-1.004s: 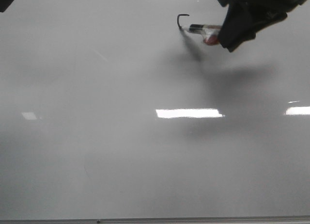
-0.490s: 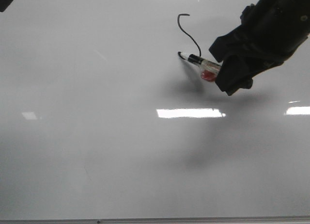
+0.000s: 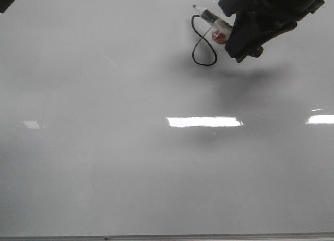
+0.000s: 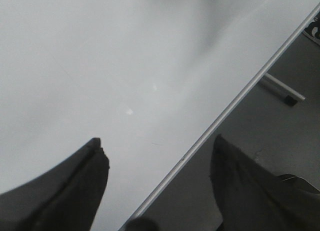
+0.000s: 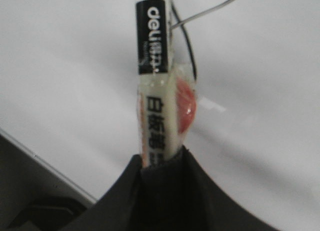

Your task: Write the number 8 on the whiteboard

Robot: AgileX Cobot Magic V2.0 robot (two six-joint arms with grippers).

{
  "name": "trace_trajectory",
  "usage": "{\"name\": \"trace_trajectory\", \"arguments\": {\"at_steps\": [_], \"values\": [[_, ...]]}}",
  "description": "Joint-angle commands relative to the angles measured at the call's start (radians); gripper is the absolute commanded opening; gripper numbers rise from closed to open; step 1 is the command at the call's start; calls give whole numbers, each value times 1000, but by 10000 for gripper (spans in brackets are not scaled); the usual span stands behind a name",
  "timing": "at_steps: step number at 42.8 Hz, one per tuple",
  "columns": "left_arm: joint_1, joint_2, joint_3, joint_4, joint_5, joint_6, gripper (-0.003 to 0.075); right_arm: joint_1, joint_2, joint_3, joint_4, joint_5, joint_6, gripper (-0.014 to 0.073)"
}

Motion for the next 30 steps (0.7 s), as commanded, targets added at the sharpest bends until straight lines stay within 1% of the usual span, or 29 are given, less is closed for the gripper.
{"name": "trace_trajectory", "arguments": {"at_steps": [1,7,12,14,17,21,22,25,30], "values": [[3,-14,-26,-30,-57,-8,440,-1,-71,-23,-3,29,-16,-68],[3,-14,-26,-35,-59,5,440,9,-191,74,-6,68,-45,-68],[-26,-7,-28,-108,-61,131,442,34,-289,147,-6,128,-128,-68],[-56,6,-33,-148,-59,187,442,49,-326,159,-6,181,-175,-68],[-113,36,-57,-185,-49,234,452,80,-368,164,-1,272,-262,-68],[-215,87,-102,-185,-31,271,519,120,-421,164,32,378,-347,-68],[-236,103,-115,-185,-31,278,540,128,-427,164,41,395,-362,-68],[-301,145,-150,-185,-31,296,567,156,-456,164,70,442,-416,-68],[-390,224,-213,-185,-29,300,567,177,-475,164,84,489,-440,-68]]}}
